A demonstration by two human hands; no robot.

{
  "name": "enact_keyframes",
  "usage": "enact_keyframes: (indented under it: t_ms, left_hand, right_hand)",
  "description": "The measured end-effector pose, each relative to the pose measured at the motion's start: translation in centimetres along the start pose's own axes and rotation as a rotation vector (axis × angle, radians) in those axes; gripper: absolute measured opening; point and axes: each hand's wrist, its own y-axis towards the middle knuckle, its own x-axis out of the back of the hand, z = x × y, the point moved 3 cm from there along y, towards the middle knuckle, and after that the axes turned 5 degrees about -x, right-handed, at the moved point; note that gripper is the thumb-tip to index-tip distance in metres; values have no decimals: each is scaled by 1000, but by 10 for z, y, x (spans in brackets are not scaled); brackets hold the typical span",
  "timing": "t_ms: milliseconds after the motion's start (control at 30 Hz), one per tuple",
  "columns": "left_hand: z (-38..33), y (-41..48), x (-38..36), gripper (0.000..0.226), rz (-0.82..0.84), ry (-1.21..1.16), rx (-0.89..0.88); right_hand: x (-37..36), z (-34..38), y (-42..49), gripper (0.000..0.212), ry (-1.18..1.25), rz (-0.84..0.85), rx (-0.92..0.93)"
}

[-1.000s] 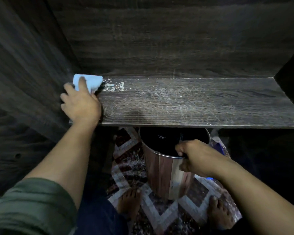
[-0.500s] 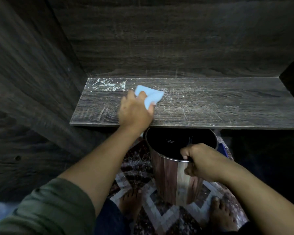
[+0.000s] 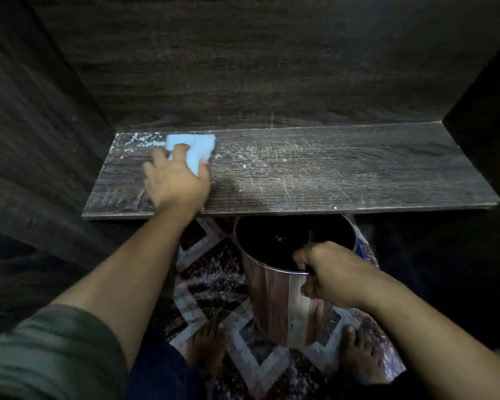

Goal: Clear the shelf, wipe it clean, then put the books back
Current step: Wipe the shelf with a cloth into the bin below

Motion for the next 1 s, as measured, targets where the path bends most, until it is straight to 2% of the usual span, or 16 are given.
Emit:
enact_keyframes:
  t_ms: [133, 200, 267, 400, 500, 567, 633, 900, 1000]
  left_hand:
    - [-49, -25, -11, 41, 68, -171, -352]
    - [-65, -33, -17, 38, 127, -248, -437]
    - [-70, -30, -16, 38, 89, -304, -407]
    - [-46, 0, -3, 41, -84, -257, -180]
    - [-27, 11, -8, 45, 15, -144, -92]
    - [-31, 9, -17, 46, 93, -127, -148]
    - [-46, 2, -23, 44, 118, -148, -286]
    - [-88, -26, -31, 47, 275, -362, -684]
    - [-86, -22, -26, 37, 141, -445, -667]
  right_hand:
    - [-1, -6, -4, 41, -7, -3, -10]
    - [-1, -8, -6, 39, -7, -4, -18]
    - [-1, -11, -8, 40, -7, -2, -28]
    - [1, -17, -11, 42, -2, -12, -27]
    - [3, -22, -16, 42, -9, -29, -20]
    - [3, -25, -18, 41, -11, -37, -17]
    - [2, -28, -20, 39, 2, -43, -19]
    - [0, -32, -20, 32, -3, -43, -33]
    - [2, -32, -21, 30, -12, -47, -6]
